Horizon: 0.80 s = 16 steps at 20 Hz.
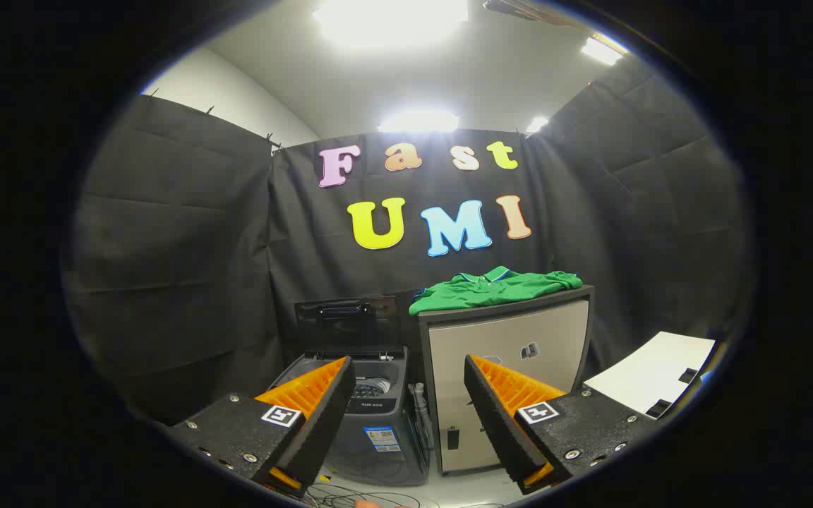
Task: Put the clothes into the washing machine and then close the washing machine lid.
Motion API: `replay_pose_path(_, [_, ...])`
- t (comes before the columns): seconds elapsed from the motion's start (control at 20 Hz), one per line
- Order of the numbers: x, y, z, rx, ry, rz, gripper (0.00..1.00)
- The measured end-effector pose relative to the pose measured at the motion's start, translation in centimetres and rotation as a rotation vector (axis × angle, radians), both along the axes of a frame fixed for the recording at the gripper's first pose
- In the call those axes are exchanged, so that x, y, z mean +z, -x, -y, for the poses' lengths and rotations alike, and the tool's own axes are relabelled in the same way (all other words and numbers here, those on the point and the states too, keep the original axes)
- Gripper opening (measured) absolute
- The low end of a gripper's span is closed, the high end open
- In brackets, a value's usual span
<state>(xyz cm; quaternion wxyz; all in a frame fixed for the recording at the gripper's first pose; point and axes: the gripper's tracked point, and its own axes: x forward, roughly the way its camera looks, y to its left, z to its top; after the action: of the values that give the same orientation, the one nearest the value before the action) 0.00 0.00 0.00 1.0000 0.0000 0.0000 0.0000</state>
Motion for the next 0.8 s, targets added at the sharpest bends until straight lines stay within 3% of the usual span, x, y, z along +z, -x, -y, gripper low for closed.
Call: replay_pose_path(0.8, [0.12,-0.09,0.01,-0.018,0.013,-0.012,0.96])
